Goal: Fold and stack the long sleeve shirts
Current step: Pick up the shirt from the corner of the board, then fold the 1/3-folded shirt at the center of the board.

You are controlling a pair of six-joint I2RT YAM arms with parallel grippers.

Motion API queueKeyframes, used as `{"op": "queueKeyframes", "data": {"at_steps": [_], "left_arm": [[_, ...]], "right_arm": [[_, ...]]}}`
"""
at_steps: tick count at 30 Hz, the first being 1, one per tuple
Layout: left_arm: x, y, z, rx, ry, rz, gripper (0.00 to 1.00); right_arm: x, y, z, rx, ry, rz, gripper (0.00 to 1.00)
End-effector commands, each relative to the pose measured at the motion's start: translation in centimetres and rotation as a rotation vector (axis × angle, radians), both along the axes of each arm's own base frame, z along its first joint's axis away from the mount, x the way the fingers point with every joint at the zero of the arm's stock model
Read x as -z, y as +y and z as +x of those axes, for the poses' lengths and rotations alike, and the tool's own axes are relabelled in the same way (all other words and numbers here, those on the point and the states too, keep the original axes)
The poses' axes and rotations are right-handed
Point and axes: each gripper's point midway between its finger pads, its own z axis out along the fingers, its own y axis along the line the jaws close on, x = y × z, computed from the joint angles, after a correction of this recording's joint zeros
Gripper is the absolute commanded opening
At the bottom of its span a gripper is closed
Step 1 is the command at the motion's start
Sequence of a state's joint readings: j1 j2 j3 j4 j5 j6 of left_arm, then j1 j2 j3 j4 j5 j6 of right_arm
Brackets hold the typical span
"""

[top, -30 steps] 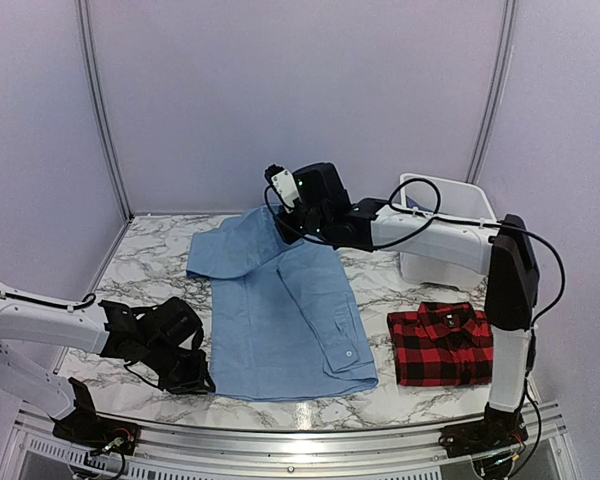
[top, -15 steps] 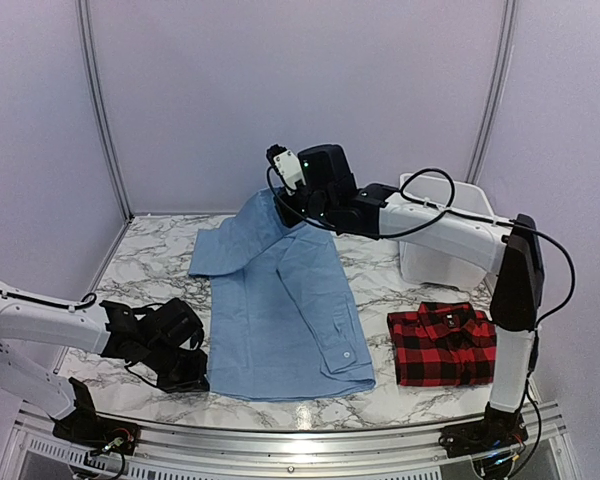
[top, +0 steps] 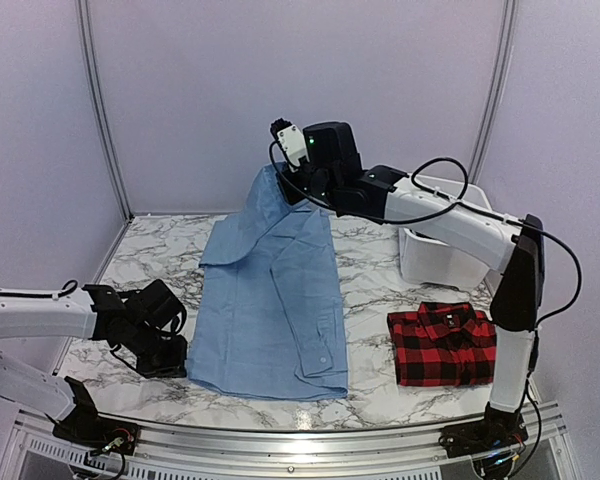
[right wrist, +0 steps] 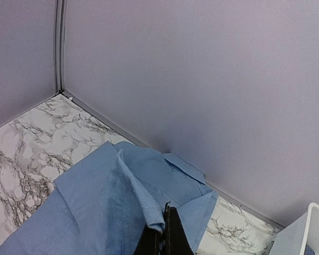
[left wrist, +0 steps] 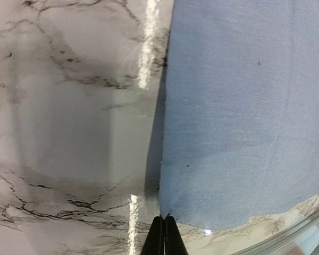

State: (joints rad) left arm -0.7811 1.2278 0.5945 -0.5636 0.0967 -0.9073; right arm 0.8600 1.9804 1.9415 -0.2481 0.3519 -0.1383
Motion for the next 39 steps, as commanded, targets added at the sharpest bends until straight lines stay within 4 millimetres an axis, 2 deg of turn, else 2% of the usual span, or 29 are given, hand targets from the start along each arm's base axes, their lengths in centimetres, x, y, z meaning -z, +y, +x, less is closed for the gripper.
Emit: {"op": "queueKeyframes", "data": {"at_steps": [1,7,9,13,18,25,32,39], "left_arm": [[-2.4,-2.2,0.7,0.132,-0.031,-0.042,0.00],[-5.5,-6.1,1.5,0.279,-0.074,-0.131,0.00],[-5.8,-7.1,1.3,0.331,-0.076,-0.143,0.00],[-6.6,-8.4,1.3,0.382,-0.080,-0.169,0.00],[-8.2,-9.5,1.5,0.428,-0.113,-0.215,0.00],[-10.1,-11.0,0.5,0.539,-0.118,-0.310,0.00],[-9.1,-12.4,0.0,0.608,-0.061,-0.326,0.00],[-7.4,-14.9,0.6,0.674,-0.023,-0.316,0.00]], "right_arm": [[-3.6,-1.7,0.6,0.073,-0.081,0.001,0.00],[-6.1,-4.5,1.8,0.141,-0.122,0.008,0.00],[-6.8,-5.8,2.3,0.168,-0.135,0.010,0.00],[-8.2,-8.3,3.1,0.223,-0.160,0.009,0.00],[-9.0,-11.2,3.9,0.280,-0.169,0.011,0.00],[-9.0,-13.1,3.9,0.324,-0.174,-0.001,0.00],[-8.9,-14.4,3.5,0.358,-0.179,-0.020,0.00],[-8.3,-16.0,3.1,0.388,-0.167,-0.028,0.00]]}}
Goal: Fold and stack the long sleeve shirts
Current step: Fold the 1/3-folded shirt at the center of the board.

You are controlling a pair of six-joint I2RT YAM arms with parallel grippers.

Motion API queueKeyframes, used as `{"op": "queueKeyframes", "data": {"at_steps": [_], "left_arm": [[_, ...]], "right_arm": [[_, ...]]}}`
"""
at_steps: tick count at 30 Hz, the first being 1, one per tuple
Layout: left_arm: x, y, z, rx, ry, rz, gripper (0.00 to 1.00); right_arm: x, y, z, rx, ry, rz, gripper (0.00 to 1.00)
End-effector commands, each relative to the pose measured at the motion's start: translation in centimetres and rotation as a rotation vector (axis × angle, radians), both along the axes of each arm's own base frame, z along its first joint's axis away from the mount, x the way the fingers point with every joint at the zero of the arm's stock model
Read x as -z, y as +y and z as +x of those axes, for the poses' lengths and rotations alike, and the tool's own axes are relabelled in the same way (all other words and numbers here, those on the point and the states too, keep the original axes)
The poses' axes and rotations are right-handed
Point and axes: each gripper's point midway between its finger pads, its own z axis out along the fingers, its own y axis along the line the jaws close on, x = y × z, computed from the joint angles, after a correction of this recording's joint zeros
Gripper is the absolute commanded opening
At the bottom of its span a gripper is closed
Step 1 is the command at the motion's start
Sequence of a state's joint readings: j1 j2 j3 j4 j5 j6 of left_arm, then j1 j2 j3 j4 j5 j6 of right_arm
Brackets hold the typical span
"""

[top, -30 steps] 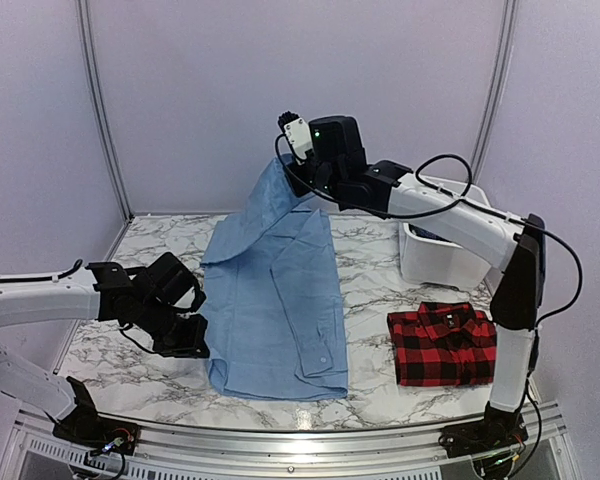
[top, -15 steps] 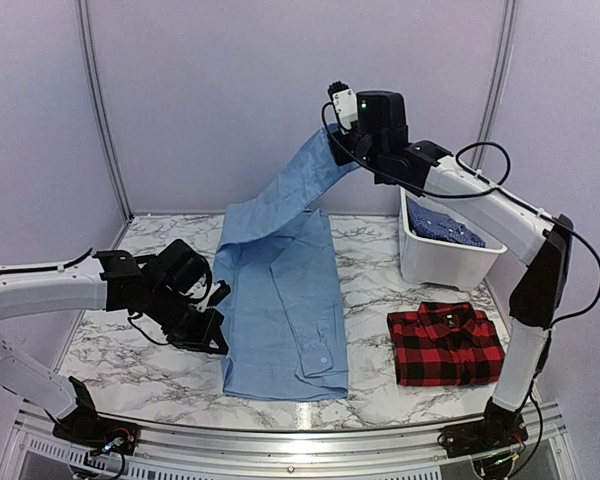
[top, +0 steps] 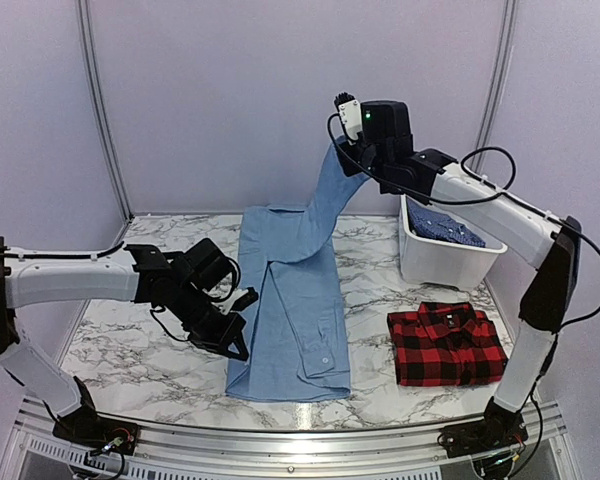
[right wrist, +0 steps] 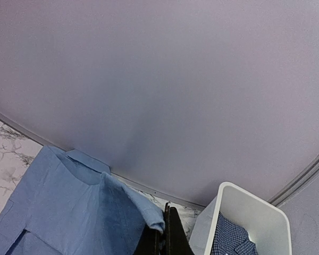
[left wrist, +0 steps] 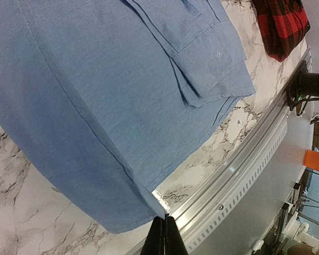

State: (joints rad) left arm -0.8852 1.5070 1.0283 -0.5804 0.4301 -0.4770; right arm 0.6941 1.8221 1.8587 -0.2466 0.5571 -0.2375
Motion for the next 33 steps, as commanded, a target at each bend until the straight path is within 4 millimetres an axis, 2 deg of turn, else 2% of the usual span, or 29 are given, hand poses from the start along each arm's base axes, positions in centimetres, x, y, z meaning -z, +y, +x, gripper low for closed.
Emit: {"op": "queueKeyframes", "data": {"at_steps": [1,7,11,14,16,21,28,31,33], "left_arm": [[0.6,-1.8,-0.1,0.072,0.020,-0.014,0.00],[2.3,-3.4,0.1,0.090,0.048,-0.009,0.00],[2.9,-3.6,0.2,0.092,0.059,0.002,0.00],[3.3,-3.5,0.1,0.095,0.068,0.007,0.04],[3.5,-3.5,0.1,0.096,0.069,0.010,0.12],[3.1,-3.7,0.3,0.092,0.050,-0.007,0.42],[1.4,-3.7,1.8,0.042,-0.005,-0.047,0.49],[0.6,-3.0,3.2,-0.021,-0.031,-0.067,0.52],[0.3,-1.9,4.6,-0.094,-0.033,-0.080,0.53]], "right_arm": [[-2.9,-2.5,-1.0,0.044,-0.053,0.039,0.00],[-2.5,-2.5,-1.5,0.030,-0.039,0.049,0.00],[-2.4,-1.9,-1.6,-0.003,-0.025,0.067,0.00],[-2.0,-1.3,-1.8,-0.042,-0.005,0.081,0.00],[-1.5,-0.7,-1.9,-0.072,0.015,0.092,0.00],[0.2,1.1,-2.6,-0.170,0.079,0.117,0.00],[2.8,3.5,-4.7,-0.331,0.179,0.163,0.00],[4.3,4.8,-5.9,-0.413,0.234,0.182,0.00],[5.4,5.9,-7.0,-0.474,0.275,0.186,0.00]]}}
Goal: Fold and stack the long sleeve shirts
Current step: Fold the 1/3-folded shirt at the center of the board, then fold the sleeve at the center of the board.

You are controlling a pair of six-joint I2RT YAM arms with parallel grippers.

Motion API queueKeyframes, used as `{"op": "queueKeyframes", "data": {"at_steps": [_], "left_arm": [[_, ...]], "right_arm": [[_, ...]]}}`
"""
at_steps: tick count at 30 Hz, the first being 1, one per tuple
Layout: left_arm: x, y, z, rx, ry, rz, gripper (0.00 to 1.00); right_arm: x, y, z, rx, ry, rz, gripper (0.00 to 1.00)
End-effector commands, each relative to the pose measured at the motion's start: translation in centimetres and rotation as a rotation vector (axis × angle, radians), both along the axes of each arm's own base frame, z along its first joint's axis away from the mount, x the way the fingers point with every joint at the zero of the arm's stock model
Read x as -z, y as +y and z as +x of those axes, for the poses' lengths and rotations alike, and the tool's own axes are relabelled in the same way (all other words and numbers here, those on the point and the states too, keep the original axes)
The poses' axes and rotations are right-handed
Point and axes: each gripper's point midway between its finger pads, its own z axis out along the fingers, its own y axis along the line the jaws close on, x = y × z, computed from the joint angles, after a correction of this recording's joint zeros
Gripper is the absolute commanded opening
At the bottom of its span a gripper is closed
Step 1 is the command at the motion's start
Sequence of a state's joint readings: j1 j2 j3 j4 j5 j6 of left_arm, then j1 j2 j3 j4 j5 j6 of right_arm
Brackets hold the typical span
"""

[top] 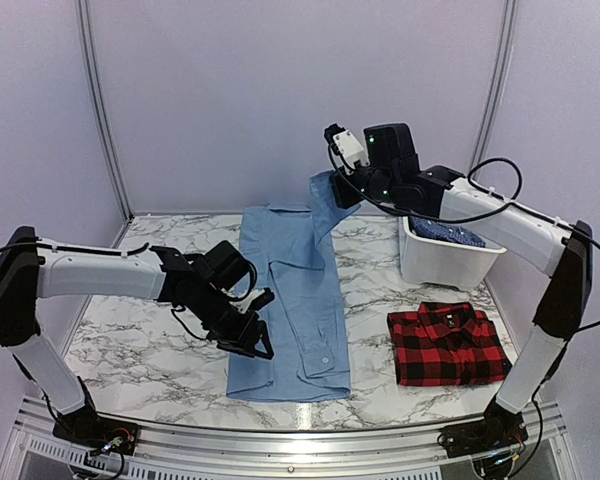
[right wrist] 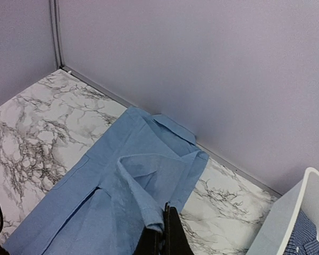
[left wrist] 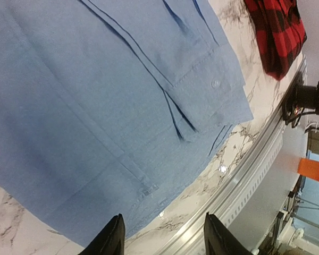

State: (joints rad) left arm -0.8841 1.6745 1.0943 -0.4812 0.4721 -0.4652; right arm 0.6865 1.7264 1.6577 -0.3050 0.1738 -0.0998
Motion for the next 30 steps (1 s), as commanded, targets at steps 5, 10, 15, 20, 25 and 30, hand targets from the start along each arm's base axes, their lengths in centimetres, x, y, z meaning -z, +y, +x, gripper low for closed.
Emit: {"op": "queueKeyframes", "data": {"at_steps": [5,10,15,20,25,30], "left_arm": [[-2.7,4.9,6.0,-0.317,-0.080,-0.078,0.53],[-2.6,7.4,7.7,-0.420,-0.101,-0.060,0.53],[-2.0,8.5,7.8,-0.449,-0.096,-0.048,0.53],[-1.7,9.1,7.7,-0.465,-0.102,-0.037,0.53],[-1.3,9.3,7.6,-0.455,-0.100,-0.033,0.53],[-1.0,9.1,7.9,-0.444,-0.093,-0.039,0.53]], "right_arm": [[2.6,5.8,-6.2,-0.309,0.140,0.062,0.00],[7.4,9.3,-9.4,-0.395,0.202,-0.041,0.00],[12.0,11.2,-11.1,-0.431,0.296,-0.115,0.00],[14.6,11.8,-12.6,-0.440,0.373,-0.188,0.00],[16.5,11.2,-13.4,-0.425,0.482,-0.320,0.00],[18.4,12.3,-16.6,-0.472,0.520,-0.414,0.00]]}}
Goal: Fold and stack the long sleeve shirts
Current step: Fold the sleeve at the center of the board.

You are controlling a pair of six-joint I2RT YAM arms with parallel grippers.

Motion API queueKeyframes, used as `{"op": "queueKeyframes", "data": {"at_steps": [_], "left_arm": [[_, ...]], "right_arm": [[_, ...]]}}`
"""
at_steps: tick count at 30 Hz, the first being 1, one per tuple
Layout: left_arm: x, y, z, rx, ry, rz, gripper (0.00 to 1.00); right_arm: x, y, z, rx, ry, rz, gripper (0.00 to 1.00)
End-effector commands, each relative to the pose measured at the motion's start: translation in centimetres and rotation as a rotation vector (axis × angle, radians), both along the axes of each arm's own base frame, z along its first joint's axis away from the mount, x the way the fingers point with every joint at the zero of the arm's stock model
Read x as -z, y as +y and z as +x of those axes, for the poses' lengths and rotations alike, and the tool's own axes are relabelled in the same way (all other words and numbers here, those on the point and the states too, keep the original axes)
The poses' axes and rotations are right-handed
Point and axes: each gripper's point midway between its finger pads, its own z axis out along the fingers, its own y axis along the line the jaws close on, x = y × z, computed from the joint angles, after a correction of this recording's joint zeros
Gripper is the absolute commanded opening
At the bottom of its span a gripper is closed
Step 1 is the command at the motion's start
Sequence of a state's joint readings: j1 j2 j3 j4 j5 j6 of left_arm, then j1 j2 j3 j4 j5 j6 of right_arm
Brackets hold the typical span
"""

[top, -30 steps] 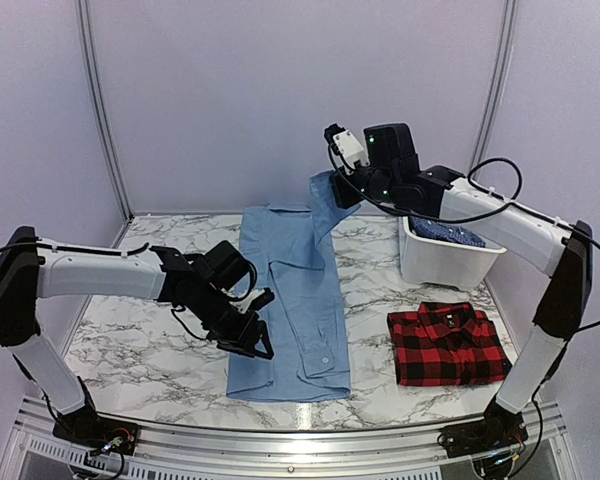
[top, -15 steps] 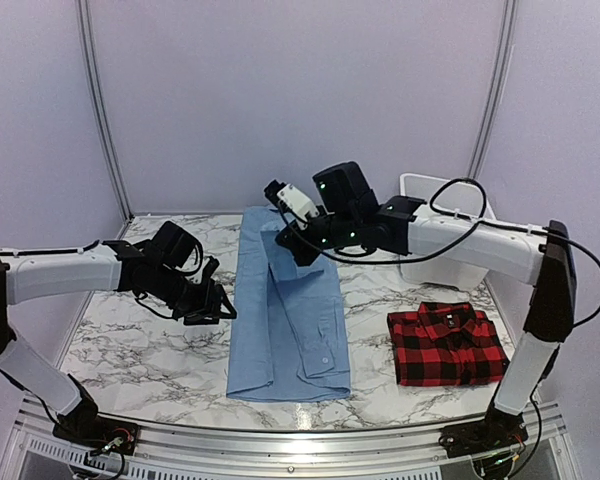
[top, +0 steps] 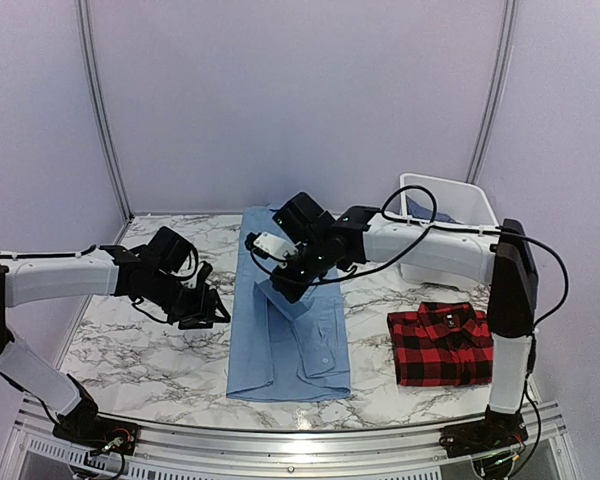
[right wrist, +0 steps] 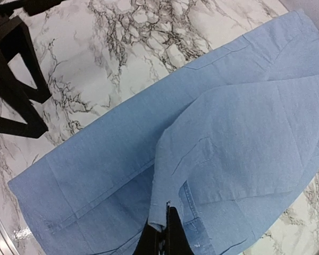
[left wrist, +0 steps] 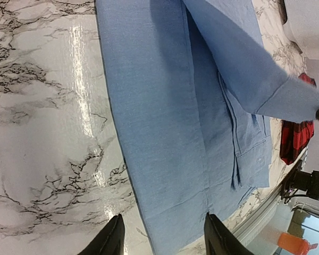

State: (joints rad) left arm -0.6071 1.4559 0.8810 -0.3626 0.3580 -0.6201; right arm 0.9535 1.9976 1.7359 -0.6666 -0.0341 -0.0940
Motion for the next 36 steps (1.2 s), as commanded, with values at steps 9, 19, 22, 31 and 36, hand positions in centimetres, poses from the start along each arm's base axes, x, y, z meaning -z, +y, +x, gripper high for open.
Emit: {"op": "queueKeyframes", "data": {"at_steps": [9,19,22,31,36], "left_arm": [[0.4,-0.2,0.6,0.016,-0.009,-0.018,0.52],[0.9,0.0,0.5,0.007,0.000,-0.019,0.52],[1.0,0.1,0.4,0.005,0.004,-0.020,0.52],[1.1,0.2,0.3,0.000,0.012,-0.020,0.52],[1.2,0.2,0.2,-0.003,0.016,-0.023,0.52]], "right_arm": [[3.6,3.2,-6.9,-0.129,0.099,-0.109,0.00],[5.0,4.2,-8.9,-0.162,0.159,-0.101,0.00],[5.1,4.4,-9.7,-0.179,0.172,-0.095,0.00],[6.3,3.9,-11.7,-0.206,0.204,-0.138,0.00],[7.3,3.5,-12.2,-0.200,0.214,-0.158,0.00]]}}
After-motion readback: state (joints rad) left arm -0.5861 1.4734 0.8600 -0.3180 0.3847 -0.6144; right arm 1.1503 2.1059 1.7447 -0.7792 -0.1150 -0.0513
